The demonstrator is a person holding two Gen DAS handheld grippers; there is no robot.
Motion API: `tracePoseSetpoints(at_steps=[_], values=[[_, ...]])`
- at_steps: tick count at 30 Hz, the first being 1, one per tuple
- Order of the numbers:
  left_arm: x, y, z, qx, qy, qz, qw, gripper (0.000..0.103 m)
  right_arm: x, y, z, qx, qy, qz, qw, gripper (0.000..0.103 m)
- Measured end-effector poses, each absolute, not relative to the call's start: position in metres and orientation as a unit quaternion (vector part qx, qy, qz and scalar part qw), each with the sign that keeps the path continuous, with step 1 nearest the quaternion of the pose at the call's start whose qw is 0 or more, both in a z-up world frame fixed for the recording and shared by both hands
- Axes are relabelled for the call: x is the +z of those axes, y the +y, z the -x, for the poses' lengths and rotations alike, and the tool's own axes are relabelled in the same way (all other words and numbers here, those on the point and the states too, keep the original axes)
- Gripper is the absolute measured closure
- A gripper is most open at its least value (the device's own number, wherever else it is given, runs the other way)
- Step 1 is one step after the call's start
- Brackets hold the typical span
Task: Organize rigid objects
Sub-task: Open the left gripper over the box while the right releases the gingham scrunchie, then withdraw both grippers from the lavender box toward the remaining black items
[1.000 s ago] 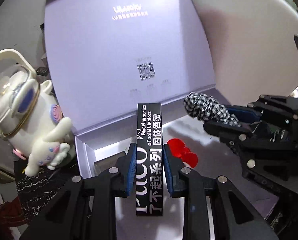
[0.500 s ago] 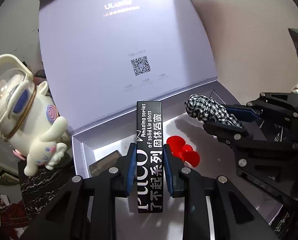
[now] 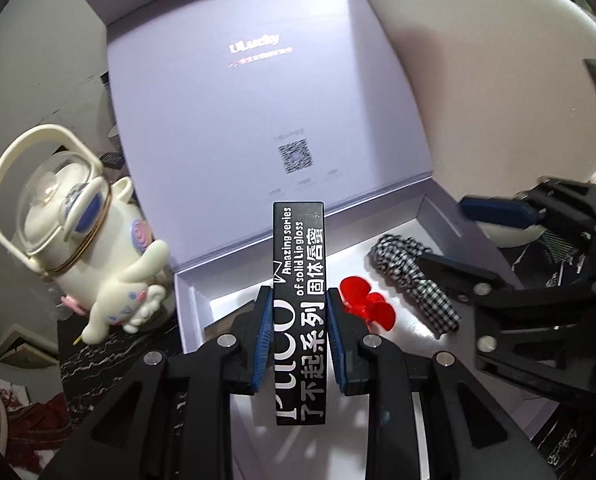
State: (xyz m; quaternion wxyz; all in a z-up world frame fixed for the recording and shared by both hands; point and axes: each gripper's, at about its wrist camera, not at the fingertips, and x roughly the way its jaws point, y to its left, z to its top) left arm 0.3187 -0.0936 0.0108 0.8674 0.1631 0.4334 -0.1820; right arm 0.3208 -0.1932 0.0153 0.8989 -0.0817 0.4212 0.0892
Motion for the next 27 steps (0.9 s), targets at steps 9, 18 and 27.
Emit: tracePoseSetpoints(at_steps=[9,18,27], values=[[0.012,-0.092,-0.316,-0.17,0.445,-0.162,0.864,0.077,0.025,-0.193,-0.317,0.072,0.423,0.08,0.9,0.046],[0.038,-0.082,-0.305,-0.171,0.428,-0.143,0.876,0.077,0.043,-0.206,-0.3,0.068,0.412,0.074,0.906,0.046],[0.075,-0.078,-0.275,-0.163,0.399,-0.144,0.891,0.077,0.069,-0.212,-0.271,0.069,0.388,0.078,0.916,0.043]])
